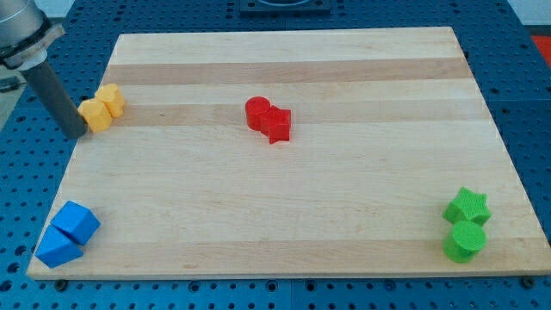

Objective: Place the yellow blocks diagonal to each other

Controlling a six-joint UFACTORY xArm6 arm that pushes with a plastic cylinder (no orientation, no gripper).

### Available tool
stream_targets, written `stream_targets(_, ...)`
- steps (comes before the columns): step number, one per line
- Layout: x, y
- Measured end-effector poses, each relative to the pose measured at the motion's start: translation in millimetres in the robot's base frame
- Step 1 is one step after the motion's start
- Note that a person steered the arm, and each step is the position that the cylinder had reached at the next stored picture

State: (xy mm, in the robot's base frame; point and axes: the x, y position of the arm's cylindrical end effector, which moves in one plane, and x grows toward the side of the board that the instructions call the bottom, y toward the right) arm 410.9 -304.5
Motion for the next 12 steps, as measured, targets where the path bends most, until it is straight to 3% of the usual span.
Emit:
stream_targets(6,-123.6,88.6)
stream_targets(12,-183.9,229.4)
